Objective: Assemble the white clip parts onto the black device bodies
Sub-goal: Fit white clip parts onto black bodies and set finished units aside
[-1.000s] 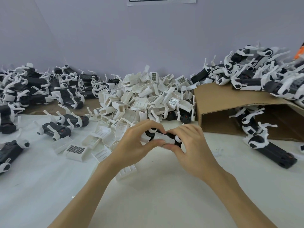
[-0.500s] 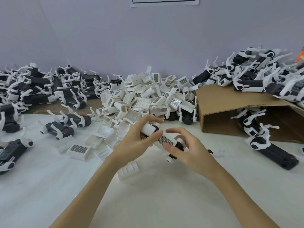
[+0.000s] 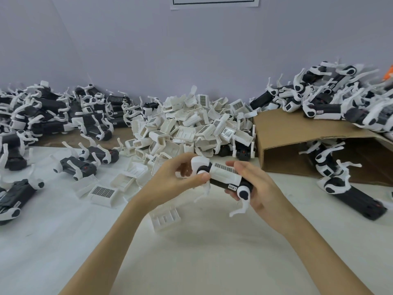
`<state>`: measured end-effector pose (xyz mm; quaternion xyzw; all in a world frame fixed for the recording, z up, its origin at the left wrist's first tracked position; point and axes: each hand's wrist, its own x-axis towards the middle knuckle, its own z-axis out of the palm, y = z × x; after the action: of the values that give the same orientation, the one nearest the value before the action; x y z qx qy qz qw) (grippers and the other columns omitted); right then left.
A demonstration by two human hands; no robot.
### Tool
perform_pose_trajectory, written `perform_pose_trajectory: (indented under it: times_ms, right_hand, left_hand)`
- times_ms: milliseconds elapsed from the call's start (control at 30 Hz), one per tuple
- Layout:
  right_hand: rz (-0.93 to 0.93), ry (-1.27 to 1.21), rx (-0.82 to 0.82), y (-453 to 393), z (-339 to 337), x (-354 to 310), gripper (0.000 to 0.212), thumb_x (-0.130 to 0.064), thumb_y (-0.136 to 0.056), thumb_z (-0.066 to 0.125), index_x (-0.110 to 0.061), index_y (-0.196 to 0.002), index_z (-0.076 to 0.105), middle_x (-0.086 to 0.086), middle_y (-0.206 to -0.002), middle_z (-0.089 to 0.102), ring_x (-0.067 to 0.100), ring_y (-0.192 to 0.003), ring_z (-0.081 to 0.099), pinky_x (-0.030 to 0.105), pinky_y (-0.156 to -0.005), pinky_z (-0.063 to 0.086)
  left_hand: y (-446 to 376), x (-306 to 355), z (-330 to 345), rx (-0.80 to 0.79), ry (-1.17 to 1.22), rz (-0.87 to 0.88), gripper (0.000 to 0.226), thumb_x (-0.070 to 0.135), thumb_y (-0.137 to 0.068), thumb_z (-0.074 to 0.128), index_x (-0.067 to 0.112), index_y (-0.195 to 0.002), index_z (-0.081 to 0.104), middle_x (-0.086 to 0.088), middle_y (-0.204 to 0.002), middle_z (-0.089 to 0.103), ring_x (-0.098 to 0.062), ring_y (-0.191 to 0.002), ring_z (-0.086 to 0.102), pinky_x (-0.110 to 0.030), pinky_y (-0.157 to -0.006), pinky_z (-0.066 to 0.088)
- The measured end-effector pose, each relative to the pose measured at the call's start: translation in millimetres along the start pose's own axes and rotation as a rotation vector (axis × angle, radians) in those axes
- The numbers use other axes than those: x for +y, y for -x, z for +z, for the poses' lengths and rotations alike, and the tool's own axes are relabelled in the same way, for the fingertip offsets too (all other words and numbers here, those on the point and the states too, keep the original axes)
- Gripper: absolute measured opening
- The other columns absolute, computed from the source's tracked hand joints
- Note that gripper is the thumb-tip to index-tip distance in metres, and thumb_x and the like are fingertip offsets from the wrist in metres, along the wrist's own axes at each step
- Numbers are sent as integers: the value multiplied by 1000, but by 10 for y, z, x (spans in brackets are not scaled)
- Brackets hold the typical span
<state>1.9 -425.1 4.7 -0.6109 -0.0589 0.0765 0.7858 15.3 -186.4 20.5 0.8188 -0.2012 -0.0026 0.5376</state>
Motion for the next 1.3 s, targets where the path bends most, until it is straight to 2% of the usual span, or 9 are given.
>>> perform_pose_trajectory:
  times_ms: [133,300,400,500,633,800,933,1100,1300]
  right_hand:
    - [50,65,-56,-37,-37,51,50,-48,-97,57,-9,-127,69,13,-98,72,25,-78,69,50,-95,53]
    - [-336,712,71,11,-27,127,40,-56,-99,60,-35,-133,66,-24,-119,68,-4,-118,61,6,-87,46]
    - [-486,981,140,10,23,232,45,-35,-90,80,-26,-132,68,-21,-115,66,13,-107,64,31,-84,57]
    - [-606,1163,273,4,87,249,40,-31,-85,86,-18,-121,73,-5,-101,74,27,-94,64,35,-82,49]
    - [-719,1233,345,18,88,256,42,-22,-79,91,-9,-116,76,1,-91,76,32,-85,67,33,-78,44]
    - [-755,1231,317,8,91,231,42,-18,-78,91,-10,-116,76,-1,-95,78,18,-91,59,32,-79,44]
    - [-672,1178,283,-3,32,187,44,-22,-83,86,-17,-125,74,-6,-104,77,28,-102,61,43,-80,59]
    - [-574,1109,229,-26,-31,222,50,-28,-98,72,-29,-145,56,-11,-130,67,20,-123,56,28,-98,43]
    - [-568,1088,222,-29,0,249,63,-16,-96,73,-29,-152,48,-10,-134,64,17,-121,57,32,-99,48]
  left_hand:
    - [-29,21,136,-9,236,-87,51,51,-86,78,13,-119,71,-1,-105,79,-18,-96,75,-26,-83,57]
    - [-82,-10,302,253,217,-205,74,70,-73,80,4,-105,75,-18,-90,78,-21,-77,71,-55,-97,57]
    - [-87,-60,333,293,156,-230,75,76,-72,76,7,-102,72,-12,-85,78,-15,-76,73,-50,-95,59]
    - [-79,-74,323,172,89,-129,64,75,-77,72,40,-129,58,1,-107,75,-8,-88,74,-32,-86,62]
    - [-55,-150,362,114,-302,164,47,46,-94,77,44,-137,58,10,-131,51,-3,-117,57,-18,-89,53]
    - [-48,-155,449,213,-332,220,35,37,-95,78,33,-128,66,5,-126,50,-10,-100,60,-25,-83,56]
    - [-45,-136,517,309,-291,242,35,35,-91,82,33,-124,69,8,-121,52,-15,-88,61,-24,-77,56]
    - [1,-74,613,356,-247,299,65,55,-90,75,41,-150,52,7,-135,44,-12,-99,56,-19,-91,51]
    - [30,-77,739,463,-268,331,82,48,-92,77,34,-161,36,13,-136,52,-15,-118,57,-24,-101,48]
